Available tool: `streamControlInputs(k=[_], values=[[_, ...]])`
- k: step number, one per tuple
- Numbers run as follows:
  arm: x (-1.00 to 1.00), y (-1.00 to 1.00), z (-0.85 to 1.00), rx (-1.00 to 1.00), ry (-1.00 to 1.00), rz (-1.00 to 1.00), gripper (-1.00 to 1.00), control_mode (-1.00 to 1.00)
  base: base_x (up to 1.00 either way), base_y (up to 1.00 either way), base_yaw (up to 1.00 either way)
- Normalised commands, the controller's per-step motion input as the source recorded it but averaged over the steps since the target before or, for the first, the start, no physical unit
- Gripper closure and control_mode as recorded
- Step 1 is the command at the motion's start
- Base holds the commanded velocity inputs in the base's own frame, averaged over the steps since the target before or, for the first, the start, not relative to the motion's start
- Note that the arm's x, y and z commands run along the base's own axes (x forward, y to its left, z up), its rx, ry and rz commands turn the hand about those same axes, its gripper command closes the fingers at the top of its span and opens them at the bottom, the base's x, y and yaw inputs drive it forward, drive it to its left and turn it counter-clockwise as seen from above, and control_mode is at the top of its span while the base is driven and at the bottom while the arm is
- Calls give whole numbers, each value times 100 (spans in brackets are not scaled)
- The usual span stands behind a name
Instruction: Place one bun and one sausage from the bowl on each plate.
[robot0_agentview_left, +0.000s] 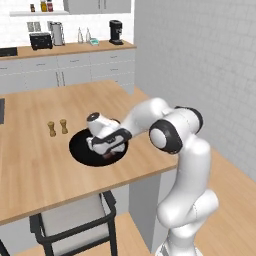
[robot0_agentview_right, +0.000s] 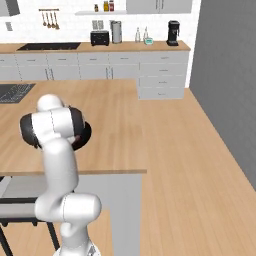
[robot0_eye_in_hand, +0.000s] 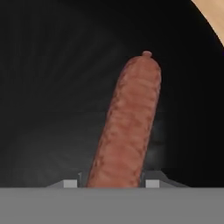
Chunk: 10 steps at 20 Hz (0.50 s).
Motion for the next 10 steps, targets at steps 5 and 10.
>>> streamControlInputs(k=[5,10], values=[[-90,-16,79,0,-46,-1,100,-100,0,0,0],[-98,-41,100,9,-38,0,100,-100,0,0,0]])
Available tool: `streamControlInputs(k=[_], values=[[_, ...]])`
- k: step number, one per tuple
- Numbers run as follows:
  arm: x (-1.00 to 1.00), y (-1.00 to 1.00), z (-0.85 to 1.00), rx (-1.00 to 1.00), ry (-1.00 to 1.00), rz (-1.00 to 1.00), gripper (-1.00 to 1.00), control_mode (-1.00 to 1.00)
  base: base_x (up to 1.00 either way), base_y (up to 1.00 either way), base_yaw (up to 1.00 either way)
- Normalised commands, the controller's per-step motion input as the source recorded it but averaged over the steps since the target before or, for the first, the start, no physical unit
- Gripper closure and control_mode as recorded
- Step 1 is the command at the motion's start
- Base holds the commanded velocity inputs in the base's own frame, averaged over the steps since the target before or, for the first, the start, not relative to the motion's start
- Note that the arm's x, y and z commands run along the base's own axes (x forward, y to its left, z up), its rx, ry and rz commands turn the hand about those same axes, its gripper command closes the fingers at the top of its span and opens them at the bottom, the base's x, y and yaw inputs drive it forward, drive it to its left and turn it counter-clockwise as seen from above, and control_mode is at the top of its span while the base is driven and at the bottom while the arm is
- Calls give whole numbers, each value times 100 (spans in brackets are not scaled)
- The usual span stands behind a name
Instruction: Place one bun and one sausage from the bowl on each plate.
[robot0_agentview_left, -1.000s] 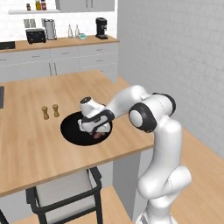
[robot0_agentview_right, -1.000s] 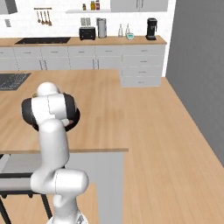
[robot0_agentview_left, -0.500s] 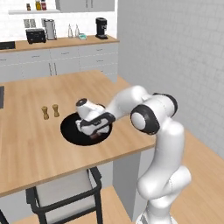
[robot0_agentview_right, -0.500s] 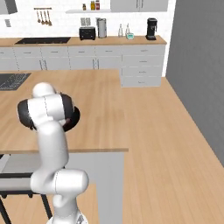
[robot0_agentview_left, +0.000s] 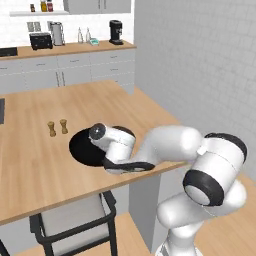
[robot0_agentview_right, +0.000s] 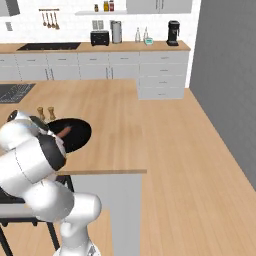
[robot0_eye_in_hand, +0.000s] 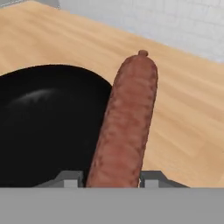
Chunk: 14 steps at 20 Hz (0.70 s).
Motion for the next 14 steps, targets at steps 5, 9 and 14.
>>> streamControlInputs(k=[5,9,14], values=[[-32,-19,40,14,-3,0,100,100,-58,-29,0],[0,0,0,0,0,0,100,100,-100,-5,7],[0,0,0,0,0,0,100,100,-33,96,31]])
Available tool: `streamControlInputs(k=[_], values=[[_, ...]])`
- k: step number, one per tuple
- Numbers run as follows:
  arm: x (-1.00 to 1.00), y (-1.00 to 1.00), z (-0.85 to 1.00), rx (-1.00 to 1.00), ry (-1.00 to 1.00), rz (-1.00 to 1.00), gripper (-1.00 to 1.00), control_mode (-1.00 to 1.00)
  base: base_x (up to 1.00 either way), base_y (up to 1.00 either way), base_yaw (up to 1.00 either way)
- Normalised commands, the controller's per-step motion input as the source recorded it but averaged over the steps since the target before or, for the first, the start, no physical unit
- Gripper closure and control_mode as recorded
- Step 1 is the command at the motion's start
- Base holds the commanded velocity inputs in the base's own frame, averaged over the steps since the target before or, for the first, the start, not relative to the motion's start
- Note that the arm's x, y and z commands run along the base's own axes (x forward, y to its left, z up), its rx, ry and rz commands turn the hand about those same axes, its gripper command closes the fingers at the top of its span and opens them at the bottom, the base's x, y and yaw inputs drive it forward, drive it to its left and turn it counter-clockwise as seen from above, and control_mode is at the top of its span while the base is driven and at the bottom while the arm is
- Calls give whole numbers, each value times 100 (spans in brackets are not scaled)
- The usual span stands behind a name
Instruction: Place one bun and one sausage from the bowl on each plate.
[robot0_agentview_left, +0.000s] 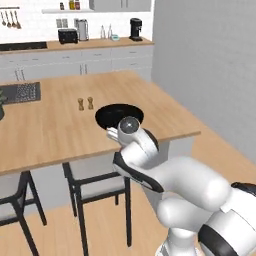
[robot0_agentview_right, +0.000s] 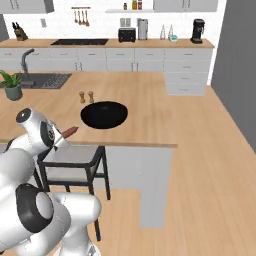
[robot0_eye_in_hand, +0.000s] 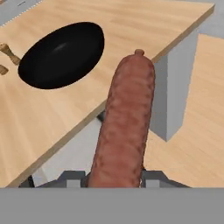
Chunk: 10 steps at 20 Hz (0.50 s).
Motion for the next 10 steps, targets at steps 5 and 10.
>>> streamControlInputs(k=[5,10], values=[[0,0,0,0,0,0,100,100,0,100,30],[0,0,0,0,0,0,100,100,22,100,18]])
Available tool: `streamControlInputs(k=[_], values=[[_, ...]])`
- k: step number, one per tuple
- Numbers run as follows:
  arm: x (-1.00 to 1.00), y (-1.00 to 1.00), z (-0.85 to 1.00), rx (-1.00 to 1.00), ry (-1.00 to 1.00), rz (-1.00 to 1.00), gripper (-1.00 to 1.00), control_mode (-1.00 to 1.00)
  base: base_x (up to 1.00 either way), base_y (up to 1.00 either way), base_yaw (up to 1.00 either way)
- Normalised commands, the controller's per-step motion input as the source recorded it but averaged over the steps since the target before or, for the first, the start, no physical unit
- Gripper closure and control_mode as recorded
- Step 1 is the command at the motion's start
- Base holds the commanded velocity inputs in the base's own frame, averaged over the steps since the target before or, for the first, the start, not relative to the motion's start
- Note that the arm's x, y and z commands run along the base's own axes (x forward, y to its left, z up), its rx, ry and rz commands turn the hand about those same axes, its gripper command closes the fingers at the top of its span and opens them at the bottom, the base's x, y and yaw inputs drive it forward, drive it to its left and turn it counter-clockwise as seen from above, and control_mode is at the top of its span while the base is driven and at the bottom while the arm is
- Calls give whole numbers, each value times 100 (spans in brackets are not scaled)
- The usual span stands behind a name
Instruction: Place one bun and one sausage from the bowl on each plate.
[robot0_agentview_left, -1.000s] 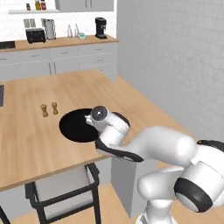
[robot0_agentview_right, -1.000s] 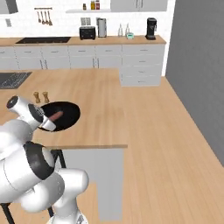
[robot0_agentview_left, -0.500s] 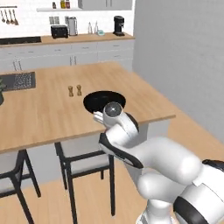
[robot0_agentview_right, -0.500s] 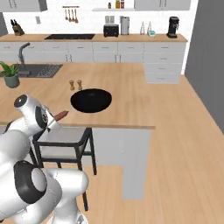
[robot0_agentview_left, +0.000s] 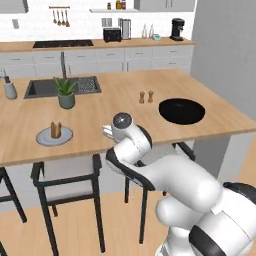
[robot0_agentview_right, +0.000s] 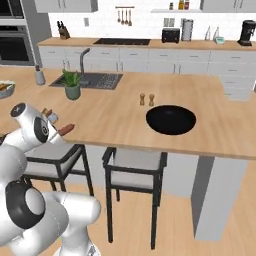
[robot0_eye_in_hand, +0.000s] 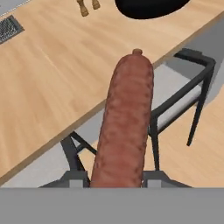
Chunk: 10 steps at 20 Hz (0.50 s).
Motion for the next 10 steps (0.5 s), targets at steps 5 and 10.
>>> streamControlInputs(k=[5,10], values=[[0,0,0,0,0,0,100,100,51,100,1],[0,0,0,0,0,0,100,100,55,99,-11]])
